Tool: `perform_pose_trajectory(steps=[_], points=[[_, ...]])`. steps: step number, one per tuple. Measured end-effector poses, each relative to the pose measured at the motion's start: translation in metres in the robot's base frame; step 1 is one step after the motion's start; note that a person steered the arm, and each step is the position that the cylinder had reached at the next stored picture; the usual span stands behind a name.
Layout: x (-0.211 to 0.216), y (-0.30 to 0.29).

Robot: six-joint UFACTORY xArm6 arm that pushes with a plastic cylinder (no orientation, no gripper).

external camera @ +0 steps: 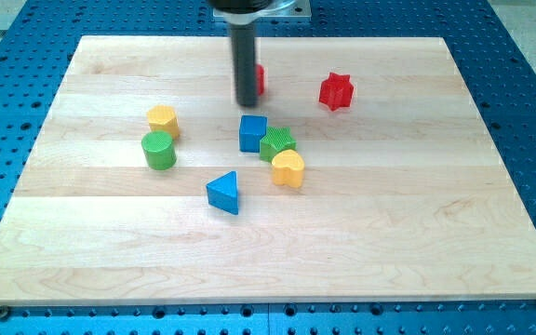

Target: Push the red circle into the red star

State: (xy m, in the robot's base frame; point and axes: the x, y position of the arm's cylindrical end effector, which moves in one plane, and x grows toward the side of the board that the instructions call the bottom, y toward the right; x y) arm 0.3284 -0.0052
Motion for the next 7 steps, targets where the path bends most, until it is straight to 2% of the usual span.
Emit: perform_pose_trajectory(steps=[2, 4, 5, 7], points=[[-0.022, -0.056], [-0.038, -0.080], [-0.056, -0.037], [-0.060, 0.038]])
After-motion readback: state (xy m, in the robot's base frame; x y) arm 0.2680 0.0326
